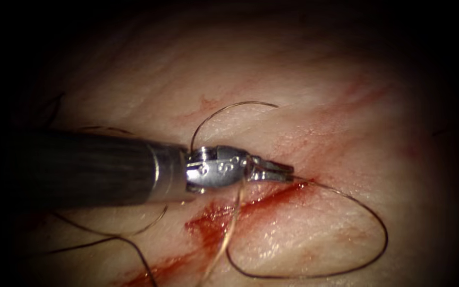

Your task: Wound Closure

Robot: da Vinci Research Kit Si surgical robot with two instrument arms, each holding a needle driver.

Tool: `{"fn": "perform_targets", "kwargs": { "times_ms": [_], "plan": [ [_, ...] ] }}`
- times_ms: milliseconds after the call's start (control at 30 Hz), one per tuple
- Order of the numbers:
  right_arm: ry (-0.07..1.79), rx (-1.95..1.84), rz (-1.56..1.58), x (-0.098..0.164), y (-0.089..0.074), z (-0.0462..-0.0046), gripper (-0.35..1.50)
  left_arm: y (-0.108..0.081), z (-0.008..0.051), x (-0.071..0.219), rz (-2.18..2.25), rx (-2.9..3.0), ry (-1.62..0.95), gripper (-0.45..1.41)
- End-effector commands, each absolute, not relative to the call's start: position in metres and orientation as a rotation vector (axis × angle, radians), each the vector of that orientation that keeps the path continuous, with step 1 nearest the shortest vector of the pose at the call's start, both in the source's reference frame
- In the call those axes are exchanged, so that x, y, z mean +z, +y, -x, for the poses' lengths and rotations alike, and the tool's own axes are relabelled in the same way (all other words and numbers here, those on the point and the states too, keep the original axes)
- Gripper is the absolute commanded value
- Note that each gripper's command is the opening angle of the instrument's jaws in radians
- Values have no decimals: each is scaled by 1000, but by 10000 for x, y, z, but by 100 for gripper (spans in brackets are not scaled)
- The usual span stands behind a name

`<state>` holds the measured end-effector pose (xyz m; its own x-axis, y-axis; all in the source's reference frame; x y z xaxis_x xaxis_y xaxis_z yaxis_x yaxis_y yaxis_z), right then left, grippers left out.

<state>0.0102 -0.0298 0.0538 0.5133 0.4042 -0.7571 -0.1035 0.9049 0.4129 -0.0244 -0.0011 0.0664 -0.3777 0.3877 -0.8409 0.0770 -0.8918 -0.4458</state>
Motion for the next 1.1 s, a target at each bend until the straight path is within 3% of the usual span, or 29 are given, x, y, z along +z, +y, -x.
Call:
{"fn": "perform_targets", "kwargs": {
  "times_ms": [33, 233, 467, 867, 1033, 1067, 1100],
  "plan": [
    [980, 322, -330, 547, -299, -103, 131, -11, 248, 667, 1616, 2375, -617, -45],
    [942, 357, -317, 569, -272, -76, 131, 31, 215, 630, 1623, 2393, -483, -45],
    [914, 408, -307, 599, -203, -48, 131, 78, 135, 586, 1664, 2324, -336, -45],
    [939, 476, -287, 643, -128, -56, 128, 91, 66, 540, 1703, 2236, -270, -45],
    [1016, 485, -334, 638, -113, -94, 94, 99, 67, 519, 1745, 2209, -274, -45],
    [1023, 475, -333, 640, -112, -104, 79, 101, 68, 515, 1753, 2205, -276, -45],
    [1039, 457, -353, 642, -111, -122, 37, 105, 69, 508, 1768, 2193, -277, -45]
  ]
}}
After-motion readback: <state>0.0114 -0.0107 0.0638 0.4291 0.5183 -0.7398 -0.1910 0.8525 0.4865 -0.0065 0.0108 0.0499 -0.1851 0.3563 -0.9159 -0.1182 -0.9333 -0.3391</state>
